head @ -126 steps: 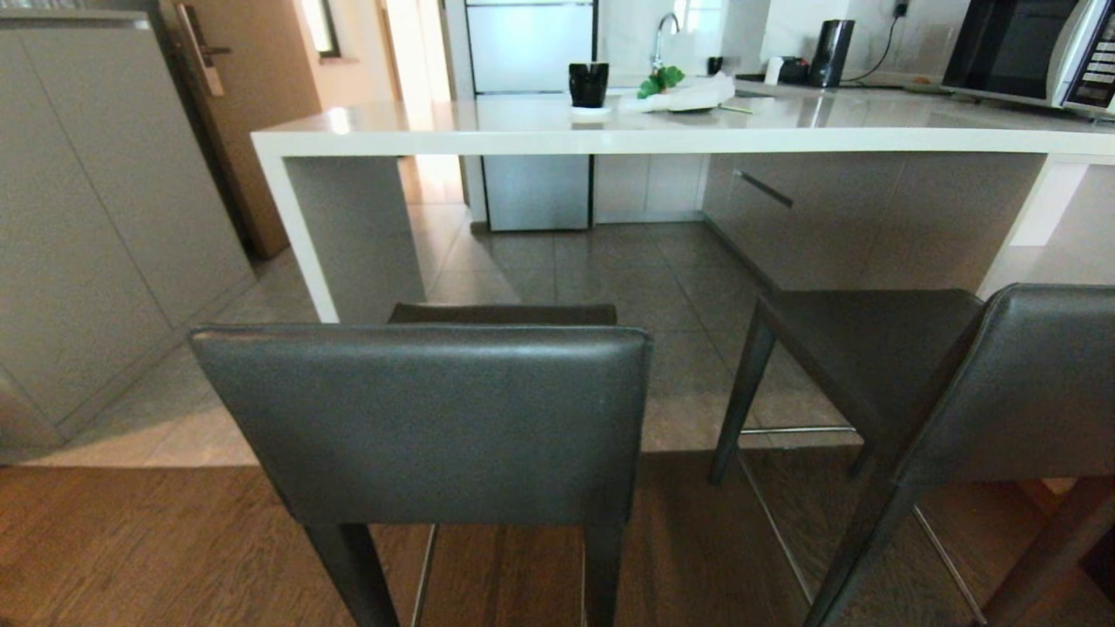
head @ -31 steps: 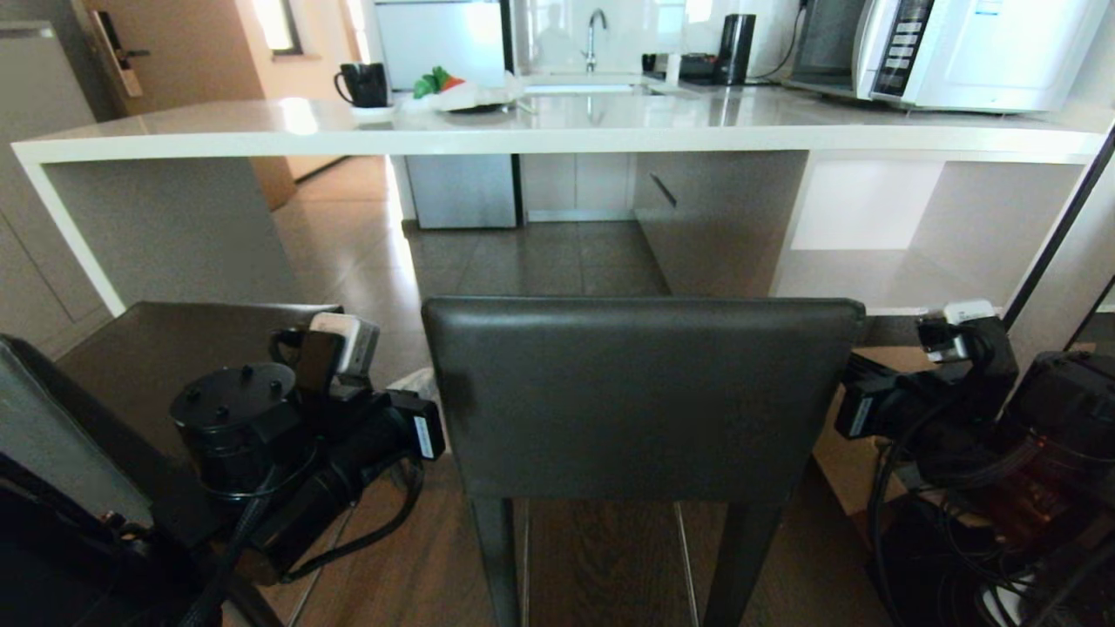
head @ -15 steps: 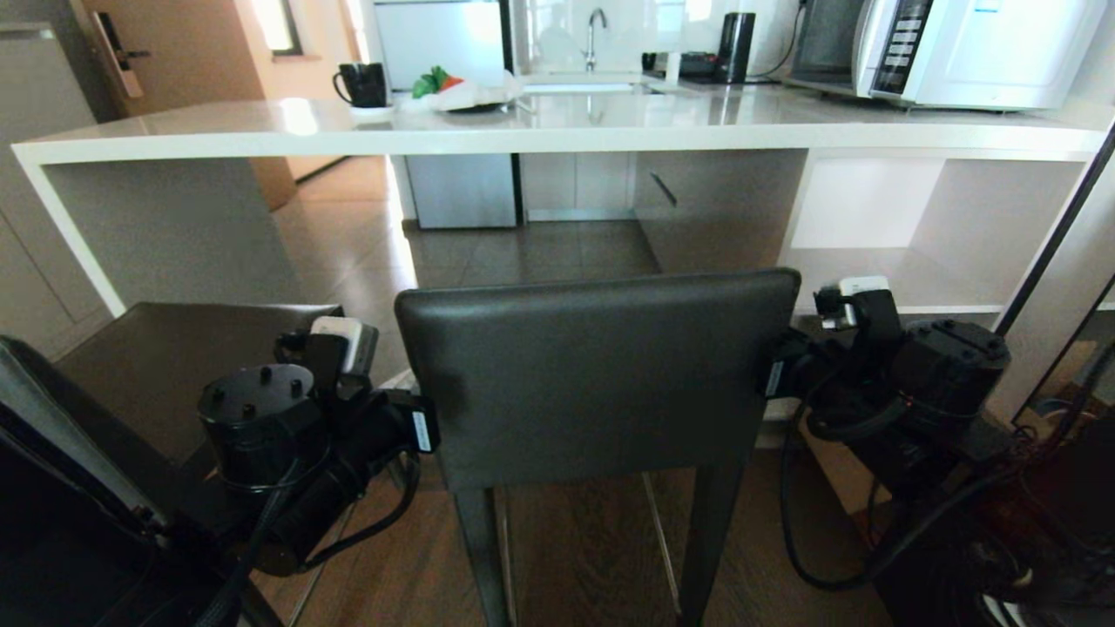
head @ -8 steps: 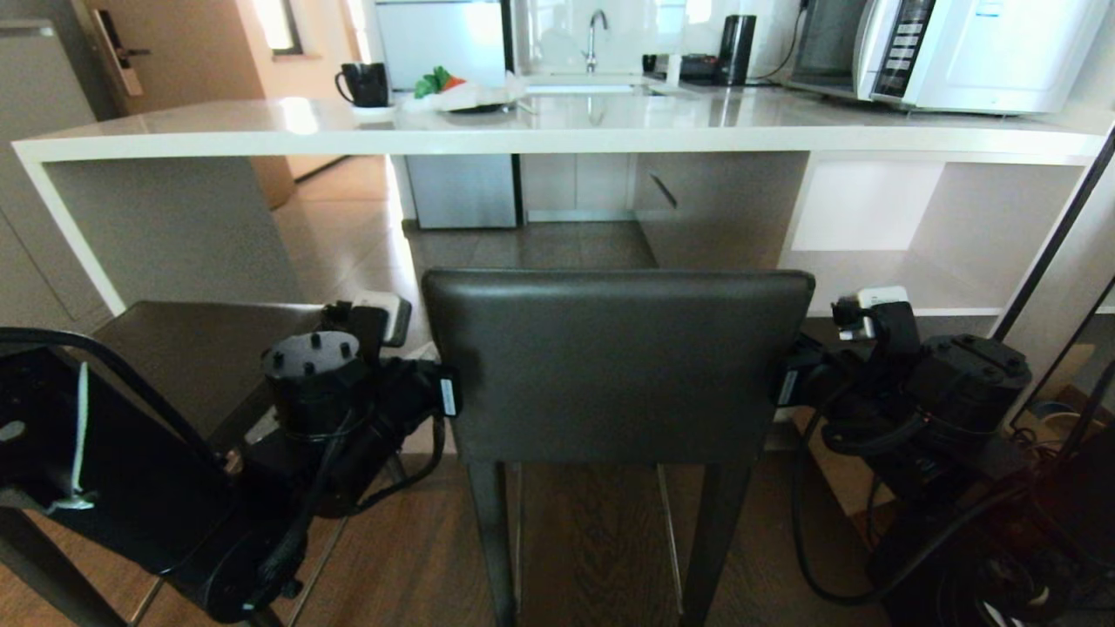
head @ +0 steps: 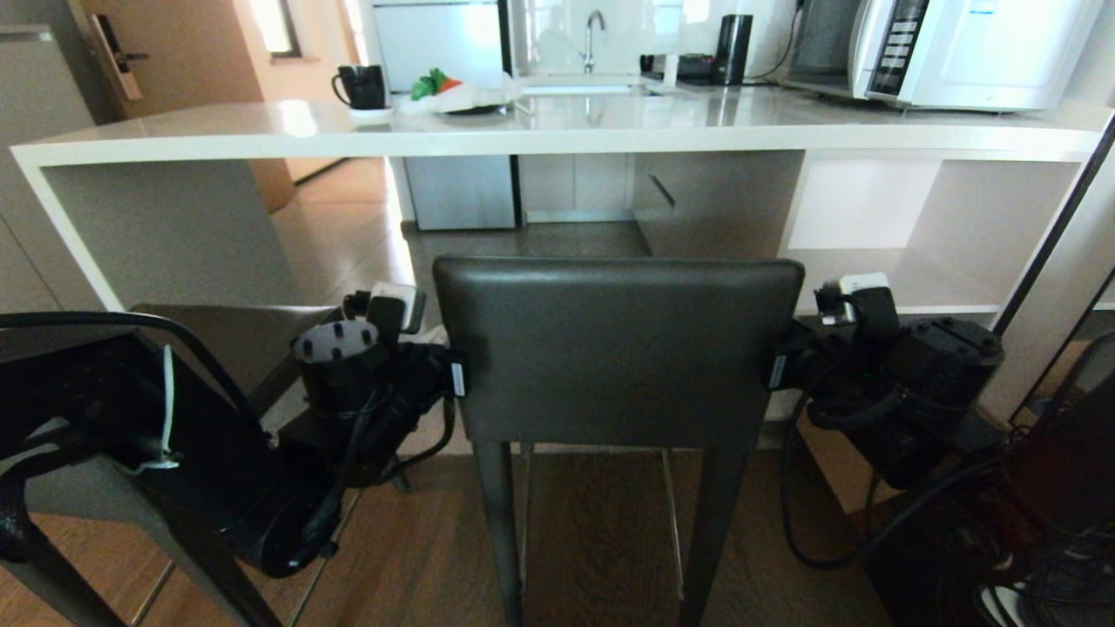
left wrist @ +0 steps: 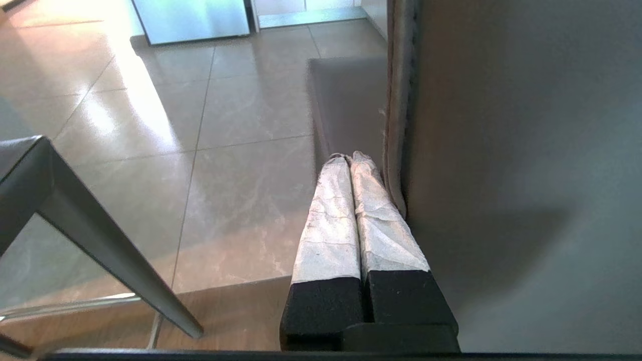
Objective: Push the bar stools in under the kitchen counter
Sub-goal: Push the gray chair back under the dining table
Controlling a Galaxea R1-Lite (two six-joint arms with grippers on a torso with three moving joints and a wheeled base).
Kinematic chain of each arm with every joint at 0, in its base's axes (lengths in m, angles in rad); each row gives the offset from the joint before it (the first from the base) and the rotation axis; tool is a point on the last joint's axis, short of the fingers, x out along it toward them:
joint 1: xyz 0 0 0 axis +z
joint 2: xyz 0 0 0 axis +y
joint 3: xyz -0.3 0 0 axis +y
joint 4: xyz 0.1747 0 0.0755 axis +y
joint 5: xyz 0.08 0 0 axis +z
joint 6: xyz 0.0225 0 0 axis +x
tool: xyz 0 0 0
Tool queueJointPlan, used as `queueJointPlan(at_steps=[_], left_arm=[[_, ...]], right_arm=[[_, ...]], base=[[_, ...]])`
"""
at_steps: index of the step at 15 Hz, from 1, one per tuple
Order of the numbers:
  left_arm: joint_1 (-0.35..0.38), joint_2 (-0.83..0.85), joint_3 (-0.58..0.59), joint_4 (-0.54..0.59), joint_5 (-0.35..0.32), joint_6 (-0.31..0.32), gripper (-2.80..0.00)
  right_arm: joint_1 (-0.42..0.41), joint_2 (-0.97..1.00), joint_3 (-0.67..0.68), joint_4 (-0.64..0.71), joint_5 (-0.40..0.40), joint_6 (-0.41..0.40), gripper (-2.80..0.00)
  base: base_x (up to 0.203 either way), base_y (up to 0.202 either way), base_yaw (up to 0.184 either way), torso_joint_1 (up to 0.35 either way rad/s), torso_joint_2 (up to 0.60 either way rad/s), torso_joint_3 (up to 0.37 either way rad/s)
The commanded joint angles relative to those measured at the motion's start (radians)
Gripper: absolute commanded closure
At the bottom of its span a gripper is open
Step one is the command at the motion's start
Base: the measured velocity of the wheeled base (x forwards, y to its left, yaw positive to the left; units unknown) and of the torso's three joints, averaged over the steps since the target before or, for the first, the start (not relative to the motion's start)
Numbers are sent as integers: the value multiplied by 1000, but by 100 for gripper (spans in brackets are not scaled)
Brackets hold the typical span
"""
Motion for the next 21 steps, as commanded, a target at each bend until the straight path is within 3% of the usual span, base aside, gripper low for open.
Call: queueJointPlan(at_steps=[1,4,8,15,19,21], left_arm=[[5,-35,81,9,8,-7,0],[5,-34,86,9,9,-22,0],[7,1,10,9,12,-11,0],[32,118,-270,78,47,59,0],[60,103,-211,65,46,55,0],[68,101,-165,-8,40,57,0]], right_arm=[[28,55,-78,10,-5,-10,0],[48,88,-165,50,-5,-15,0],[33,103,-153,47,-11,-13,0],[-51,106,-75,-9,-5,-16,0],[-49,134,-114,-6,-3,-40,0],[-32,151,-171,-1,-2,-47,0]], base=[[0,0,0,0,0,0],[0,0,0,0,0,0],[0,0,0,0,0,0],[0,0,0,0,0,0],[0,0,0,0,0,0],[0,0,0,0,0,0]])
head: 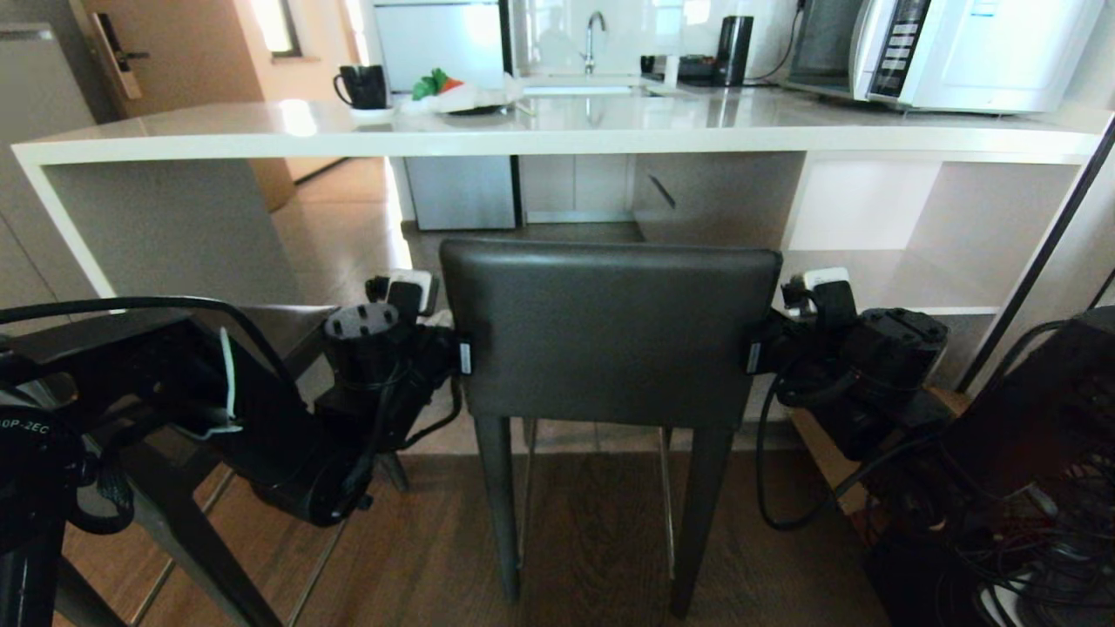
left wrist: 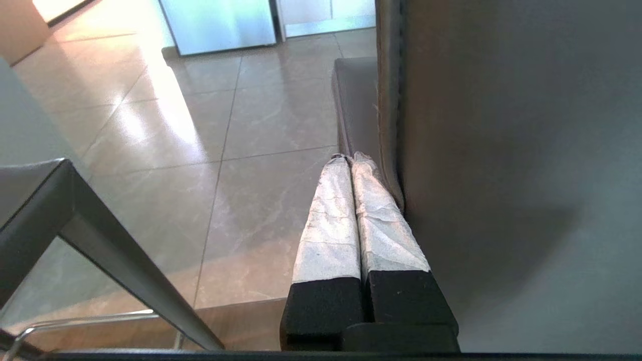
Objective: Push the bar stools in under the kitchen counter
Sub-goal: Push the gray chair back under the dining table
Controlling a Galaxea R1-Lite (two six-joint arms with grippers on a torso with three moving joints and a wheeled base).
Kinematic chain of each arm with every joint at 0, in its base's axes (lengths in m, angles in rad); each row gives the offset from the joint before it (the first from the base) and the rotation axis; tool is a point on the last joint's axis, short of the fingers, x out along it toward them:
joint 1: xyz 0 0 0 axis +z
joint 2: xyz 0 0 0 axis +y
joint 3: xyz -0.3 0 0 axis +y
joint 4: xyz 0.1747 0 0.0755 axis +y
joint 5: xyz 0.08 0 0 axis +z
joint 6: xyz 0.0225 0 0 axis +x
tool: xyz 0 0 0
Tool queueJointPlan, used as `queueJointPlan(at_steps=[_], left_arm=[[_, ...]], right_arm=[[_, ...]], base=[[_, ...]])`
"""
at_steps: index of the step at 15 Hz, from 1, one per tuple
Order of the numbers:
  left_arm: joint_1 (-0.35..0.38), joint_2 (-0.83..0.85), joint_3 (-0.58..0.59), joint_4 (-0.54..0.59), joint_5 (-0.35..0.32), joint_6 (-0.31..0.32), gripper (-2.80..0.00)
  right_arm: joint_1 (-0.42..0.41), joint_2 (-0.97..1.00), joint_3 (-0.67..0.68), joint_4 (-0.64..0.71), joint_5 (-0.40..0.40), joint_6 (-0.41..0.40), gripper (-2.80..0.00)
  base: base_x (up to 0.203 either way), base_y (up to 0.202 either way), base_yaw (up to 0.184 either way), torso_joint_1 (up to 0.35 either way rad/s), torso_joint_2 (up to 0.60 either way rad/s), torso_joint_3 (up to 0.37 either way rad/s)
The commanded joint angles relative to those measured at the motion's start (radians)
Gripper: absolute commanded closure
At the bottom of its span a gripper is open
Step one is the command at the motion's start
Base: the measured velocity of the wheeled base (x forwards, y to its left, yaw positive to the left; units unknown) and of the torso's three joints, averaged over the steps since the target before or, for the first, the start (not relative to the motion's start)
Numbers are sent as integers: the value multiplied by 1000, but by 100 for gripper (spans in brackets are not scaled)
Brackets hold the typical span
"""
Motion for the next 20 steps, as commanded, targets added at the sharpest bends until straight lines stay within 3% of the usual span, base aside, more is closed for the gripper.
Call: queueJointPlan(at_steps=[1,14,20], left_arm=[[8,-6,50,-58,7,1,0],[11,-3,63,-64,9,8,0],[10,6,68,-64,9,8,0]], right_arm=[[15,32,-63,1,-1,-3,0],[20,44,-101,32,-5,-3,0],[19,43,-101,32,-5,-8,0]], base=[[0,0,0,0,0,0],[0,0,0,0,0,0],[170,0,1,-1,4,6]])
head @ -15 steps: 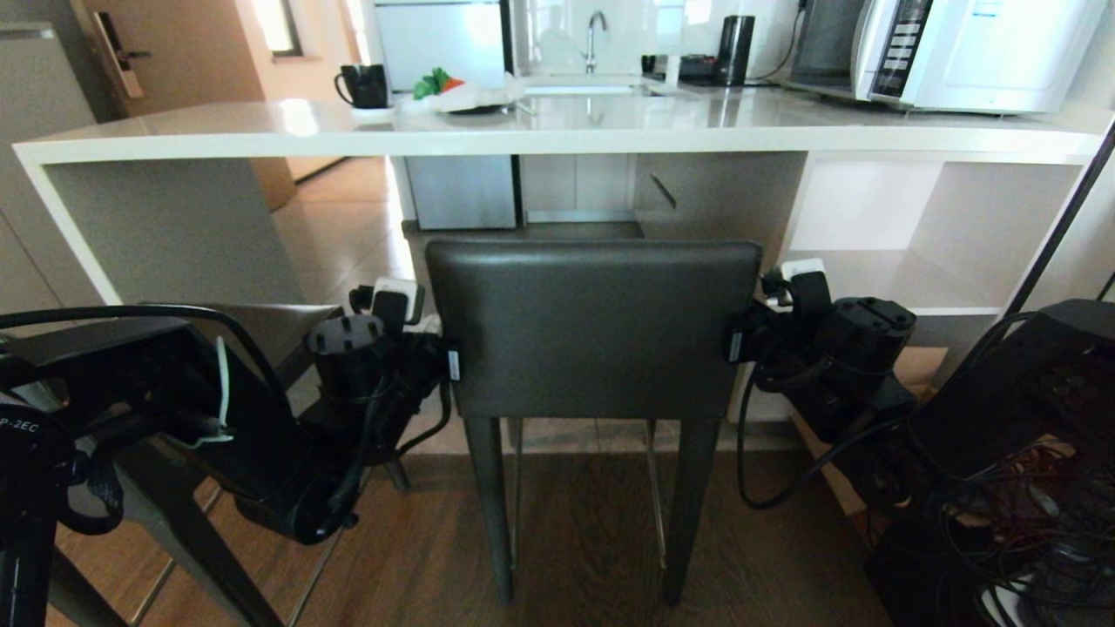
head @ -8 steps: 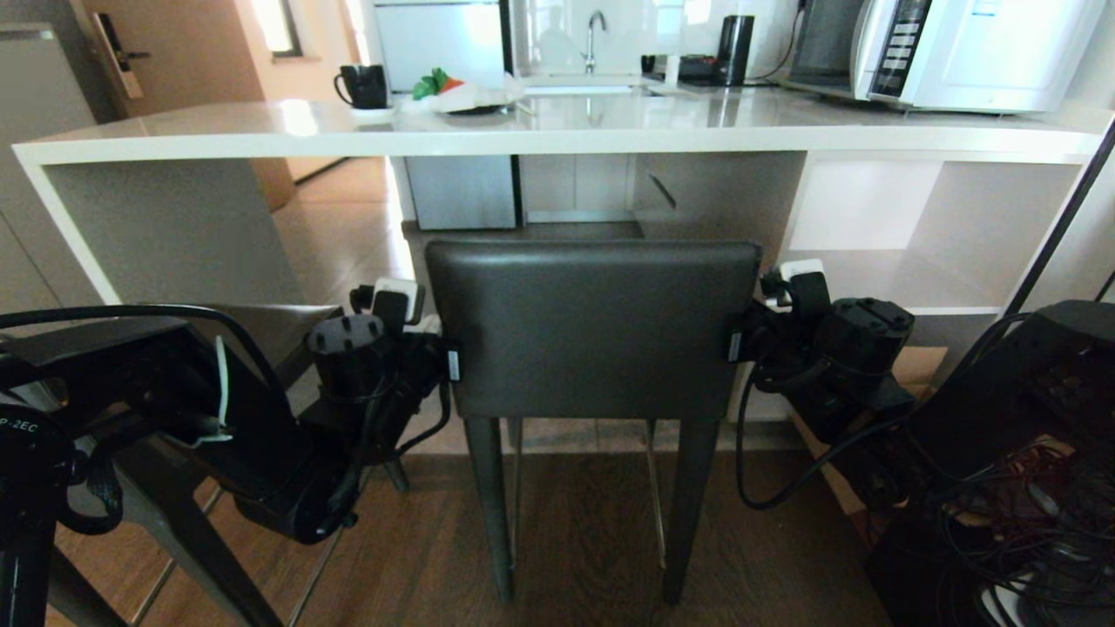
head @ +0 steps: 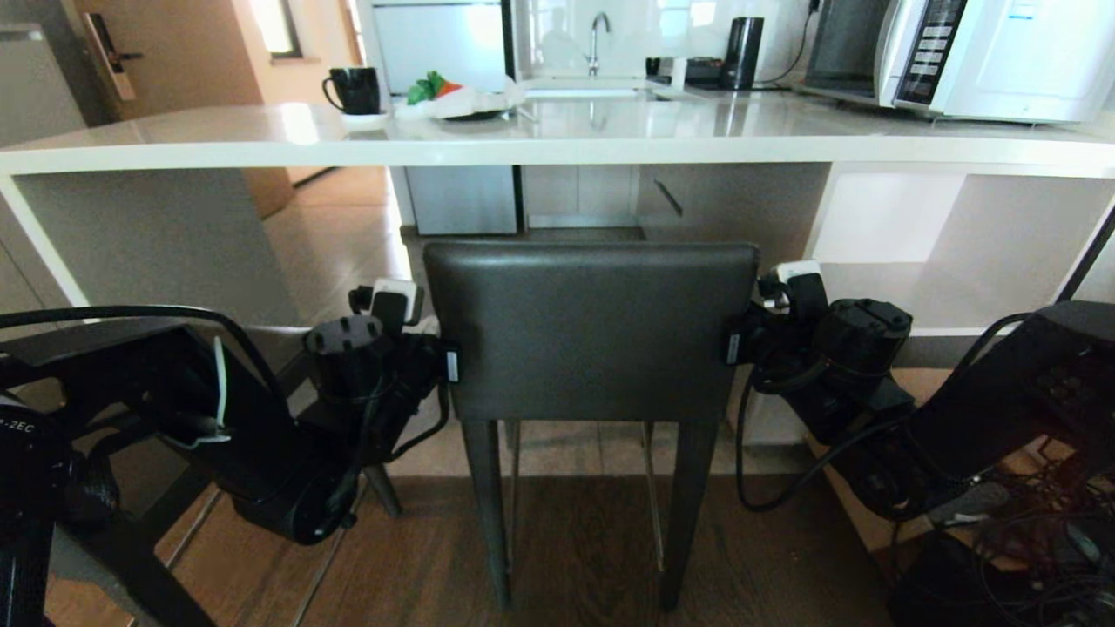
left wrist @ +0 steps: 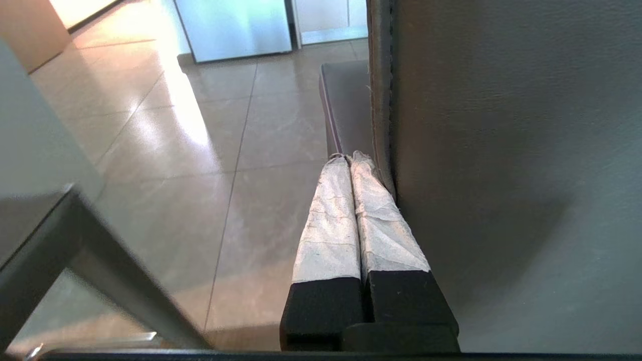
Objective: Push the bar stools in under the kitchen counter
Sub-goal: Push the gray chair back under the dining table
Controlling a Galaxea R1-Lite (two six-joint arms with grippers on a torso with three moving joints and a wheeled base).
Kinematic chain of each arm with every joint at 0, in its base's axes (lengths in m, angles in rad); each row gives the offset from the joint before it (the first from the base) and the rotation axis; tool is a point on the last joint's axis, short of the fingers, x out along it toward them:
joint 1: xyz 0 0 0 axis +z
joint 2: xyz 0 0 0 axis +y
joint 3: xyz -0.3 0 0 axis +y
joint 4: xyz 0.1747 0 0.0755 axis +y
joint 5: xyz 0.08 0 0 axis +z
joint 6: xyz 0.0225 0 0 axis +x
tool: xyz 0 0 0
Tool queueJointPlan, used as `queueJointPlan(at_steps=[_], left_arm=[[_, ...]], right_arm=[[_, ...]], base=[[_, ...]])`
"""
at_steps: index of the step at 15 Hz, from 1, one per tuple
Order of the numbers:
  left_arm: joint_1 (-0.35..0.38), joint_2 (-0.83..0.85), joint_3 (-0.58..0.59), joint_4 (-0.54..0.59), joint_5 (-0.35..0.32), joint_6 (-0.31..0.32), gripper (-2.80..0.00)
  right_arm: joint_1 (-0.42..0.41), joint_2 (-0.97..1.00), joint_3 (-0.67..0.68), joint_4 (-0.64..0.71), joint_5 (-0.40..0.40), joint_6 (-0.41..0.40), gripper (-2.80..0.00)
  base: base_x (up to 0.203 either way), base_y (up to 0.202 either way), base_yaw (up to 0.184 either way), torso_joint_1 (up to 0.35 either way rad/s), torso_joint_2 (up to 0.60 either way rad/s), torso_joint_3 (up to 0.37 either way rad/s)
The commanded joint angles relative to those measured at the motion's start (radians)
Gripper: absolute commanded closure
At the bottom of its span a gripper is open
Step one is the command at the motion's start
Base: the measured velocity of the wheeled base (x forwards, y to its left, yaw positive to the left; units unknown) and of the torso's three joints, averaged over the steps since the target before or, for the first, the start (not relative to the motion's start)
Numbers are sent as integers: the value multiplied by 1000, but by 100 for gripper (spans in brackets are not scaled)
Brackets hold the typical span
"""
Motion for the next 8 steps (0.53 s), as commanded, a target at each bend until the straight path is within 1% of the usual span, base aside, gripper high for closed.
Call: queueJointPlan(at_steps=[1,8], left_arm=[[-1,7,-1,-6,2,0,0],[-9,7,-1,-6,6,0,0]], right_arm=[[-3,-2,0,-8,-2,-2,0],[-6,1,-1,-8,-4,-3,0]], base=[[190,0,2,-2,-2,2],[188,0,2,3,1,2]])
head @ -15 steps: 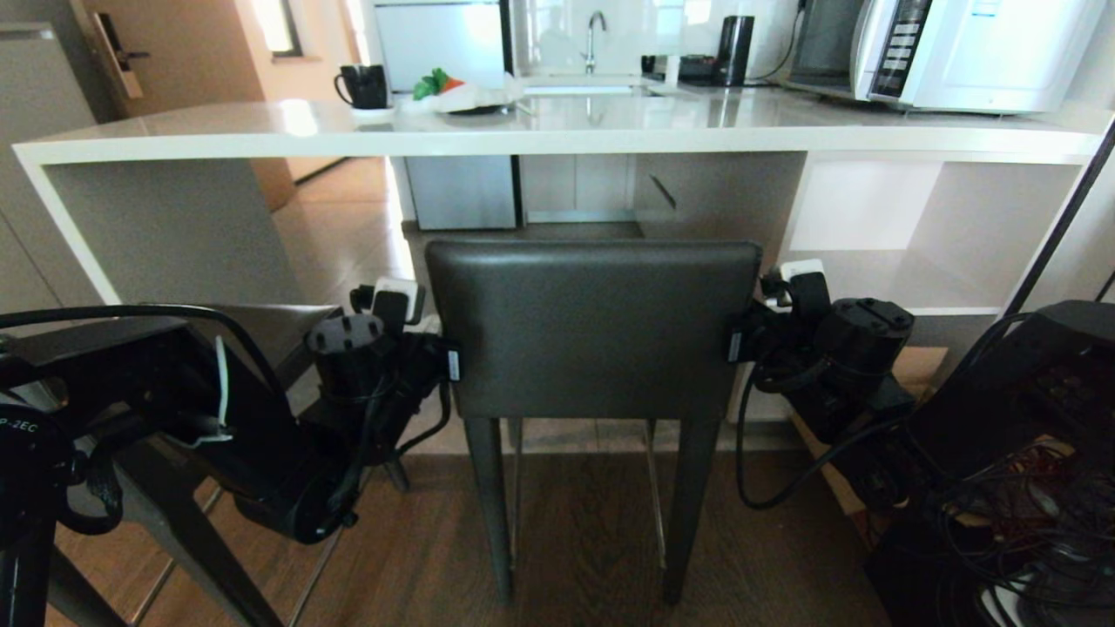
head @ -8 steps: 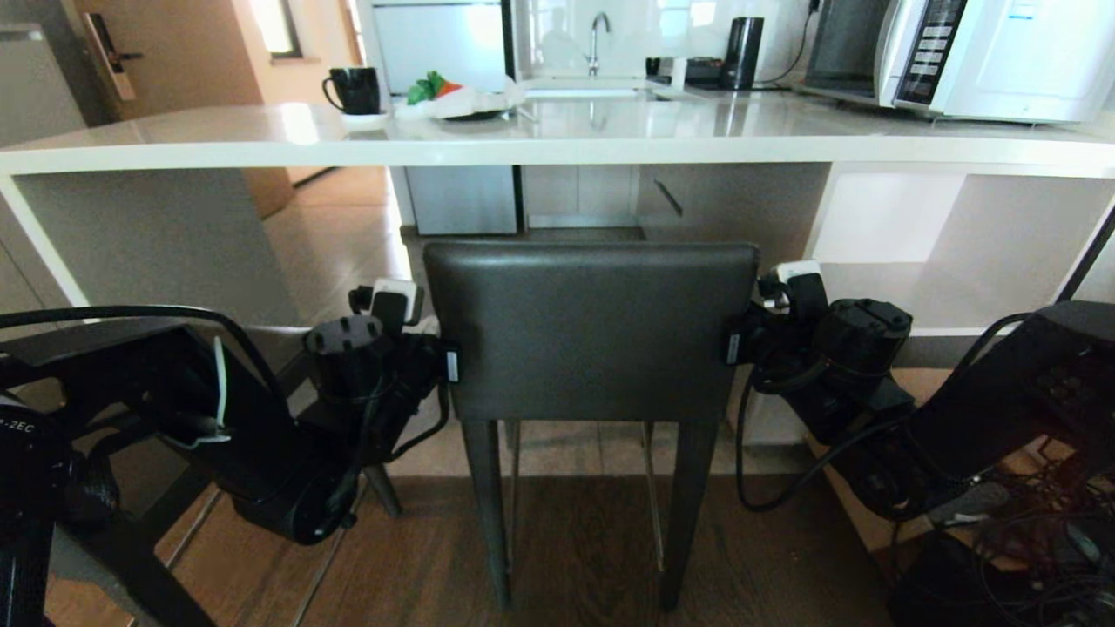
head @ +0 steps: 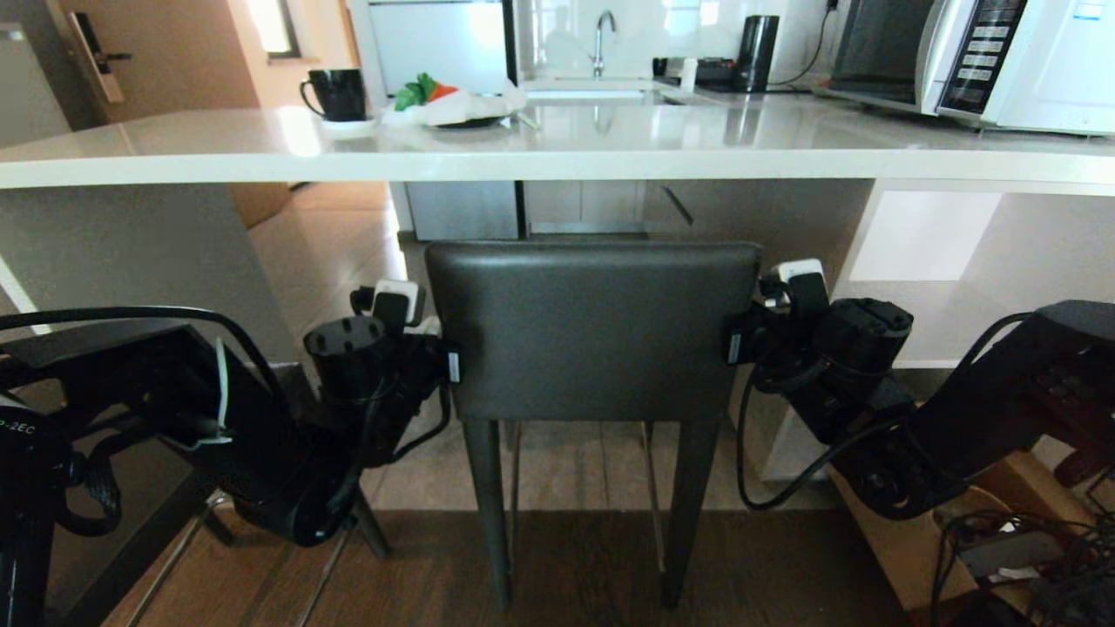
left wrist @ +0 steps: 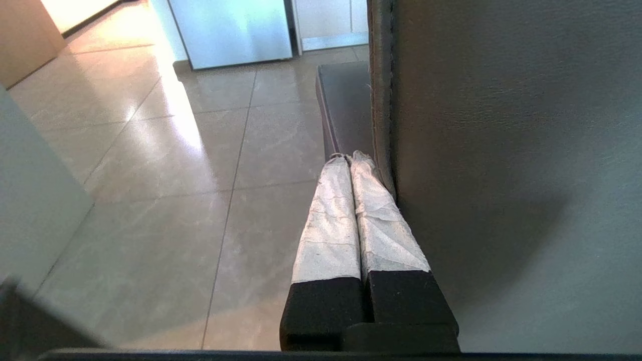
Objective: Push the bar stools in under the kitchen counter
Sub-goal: Push the gray chair back under the dining table
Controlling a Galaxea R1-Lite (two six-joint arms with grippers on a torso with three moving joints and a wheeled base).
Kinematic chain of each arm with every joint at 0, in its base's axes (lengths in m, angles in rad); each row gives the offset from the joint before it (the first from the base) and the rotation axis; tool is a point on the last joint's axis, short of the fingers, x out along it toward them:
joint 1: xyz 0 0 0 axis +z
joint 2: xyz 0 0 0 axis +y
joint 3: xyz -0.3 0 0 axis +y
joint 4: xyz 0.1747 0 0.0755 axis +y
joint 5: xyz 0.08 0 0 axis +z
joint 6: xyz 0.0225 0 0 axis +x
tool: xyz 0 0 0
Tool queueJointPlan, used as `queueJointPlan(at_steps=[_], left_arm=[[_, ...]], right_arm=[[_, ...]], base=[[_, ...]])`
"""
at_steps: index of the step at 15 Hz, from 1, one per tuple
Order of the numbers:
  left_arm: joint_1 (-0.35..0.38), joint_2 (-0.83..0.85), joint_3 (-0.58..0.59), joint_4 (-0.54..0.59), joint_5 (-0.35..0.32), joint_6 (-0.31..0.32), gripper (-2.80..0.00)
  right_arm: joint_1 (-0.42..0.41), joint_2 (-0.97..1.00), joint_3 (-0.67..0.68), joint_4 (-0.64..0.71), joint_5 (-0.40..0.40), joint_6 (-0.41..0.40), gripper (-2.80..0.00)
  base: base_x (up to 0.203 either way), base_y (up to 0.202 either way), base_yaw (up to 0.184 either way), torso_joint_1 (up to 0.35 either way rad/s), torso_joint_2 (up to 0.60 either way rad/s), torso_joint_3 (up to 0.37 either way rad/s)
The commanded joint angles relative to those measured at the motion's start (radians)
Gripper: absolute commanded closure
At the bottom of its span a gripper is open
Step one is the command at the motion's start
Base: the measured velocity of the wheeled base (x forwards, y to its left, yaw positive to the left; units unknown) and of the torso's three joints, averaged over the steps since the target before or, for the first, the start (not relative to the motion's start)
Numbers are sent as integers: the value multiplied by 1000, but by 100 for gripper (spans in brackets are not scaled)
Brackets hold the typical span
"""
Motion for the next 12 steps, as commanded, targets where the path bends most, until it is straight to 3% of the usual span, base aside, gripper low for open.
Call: queueJointPlan(at_steps=[1,12], left_arm=[[-7,3,-4,-6,4,-1,0],[-29,9,6,-13,5,-5,0]], right_arm=[[-1,-1,1,-8,-1,-1,0],[-2,1,10,-9,-3,0,0]], base=[[192,0,3,4,-1,1],[182,0,1,4,2,2]])
